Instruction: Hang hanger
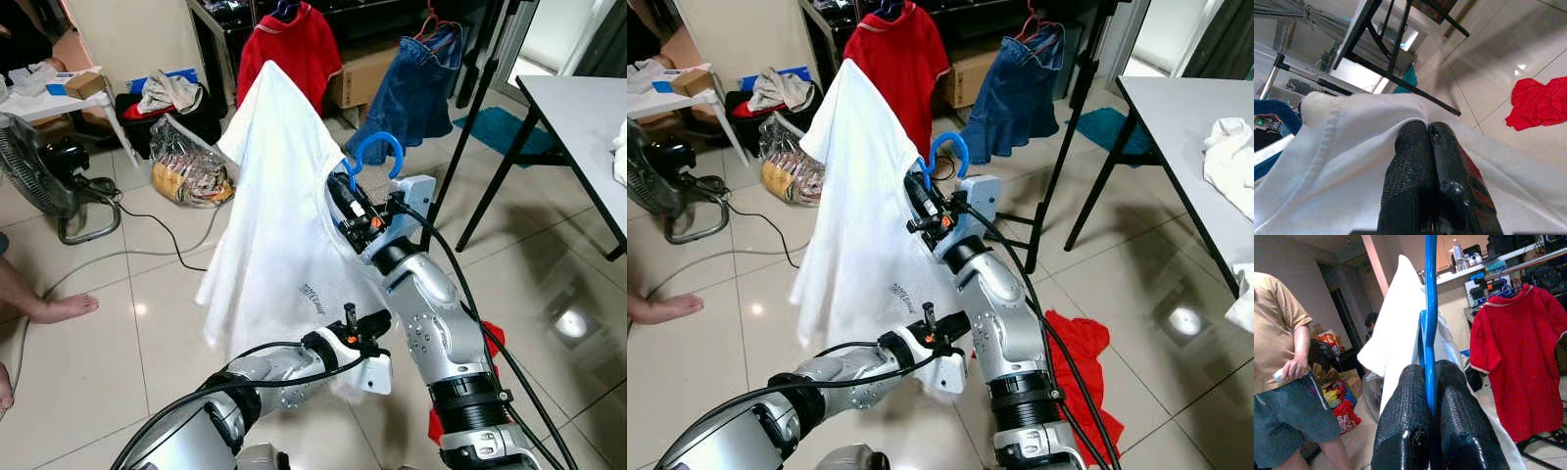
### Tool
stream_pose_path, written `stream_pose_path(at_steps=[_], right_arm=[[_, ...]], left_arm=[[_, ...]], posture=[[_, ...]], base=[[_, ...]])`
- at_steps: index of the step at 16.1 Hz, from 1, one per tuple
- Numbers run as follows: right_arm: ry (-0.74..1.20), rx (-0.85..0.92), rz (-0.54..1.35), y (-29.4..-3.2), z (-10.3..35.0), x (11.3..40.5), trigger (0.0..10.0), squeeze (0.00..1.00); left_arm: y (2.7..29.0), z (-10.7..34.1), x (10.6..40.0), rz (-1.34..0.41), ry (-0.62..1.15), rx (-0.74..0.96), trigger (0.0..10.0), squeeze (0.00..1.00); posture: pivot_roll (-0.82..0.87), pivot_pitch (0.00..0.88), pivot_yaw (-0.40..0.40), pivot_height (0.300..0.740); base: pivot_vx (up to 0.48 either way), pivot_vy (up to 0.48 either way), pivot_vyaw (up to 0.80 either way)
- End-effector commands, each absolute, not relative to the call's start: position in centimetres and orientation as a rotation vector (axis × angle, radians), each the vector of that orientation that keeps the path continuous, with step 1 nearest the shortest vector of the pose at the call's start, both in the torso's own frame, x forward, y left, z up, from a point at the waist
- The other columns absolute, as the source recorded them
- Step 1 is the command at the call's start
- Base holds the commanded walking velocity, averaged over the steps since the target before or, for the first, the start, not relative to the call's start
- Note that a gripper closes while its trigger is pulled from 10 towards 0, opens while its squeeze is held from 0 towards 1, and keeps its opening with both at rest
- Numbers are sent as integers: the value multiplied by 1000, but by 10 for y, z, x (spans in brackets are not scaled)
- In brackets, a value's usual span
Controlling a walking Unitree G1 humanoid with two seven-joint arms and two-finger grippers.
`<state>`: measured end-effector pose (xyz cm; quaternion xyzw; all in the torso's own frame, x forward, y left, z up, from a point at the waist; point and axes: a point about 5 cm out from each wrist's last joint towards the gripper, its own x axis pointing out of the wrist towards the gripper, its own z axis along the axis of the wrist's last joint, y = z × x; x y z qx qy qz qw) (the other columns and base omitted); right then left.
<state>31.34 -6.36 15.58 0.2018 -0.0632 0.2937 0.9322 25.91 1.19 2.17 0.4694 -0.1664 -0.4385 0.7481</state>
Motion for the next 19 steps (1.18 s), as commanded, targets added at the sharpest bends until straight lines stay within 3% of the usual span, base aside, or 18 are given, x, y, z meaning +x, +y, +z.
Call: stream_pose_path(at_steps=[1, 4, 16, 19], right_arm=[[-137, 439, 601, -62, 161, 315, 10000, 0], [-100, 498, 556, -67, 153, 318, 10000, 0], [-39, 381, 450, -88, 109, 317, 10000, 0], [4, 280, 293, -107, 99, 327, 10000, 0]], left_arm=[[16, 21, 260, -932, -349, 1020, 0, 0], [14, 27, 266, -908, -369, 1019, 0, 0], [9, 46, 272, -888, -523, 1004, 0, 0], [10, 40, 268, -903, -510, 1017, 0, 0]], posture=[[77, 0, 47, 740], [76, 0, 44, 740], [82, 0, 55, 740], [81, 0, 51, 740]], base=[[0, 0, 0], [0, 0, 0], [0, 0, 0], [0, 0, 0]])
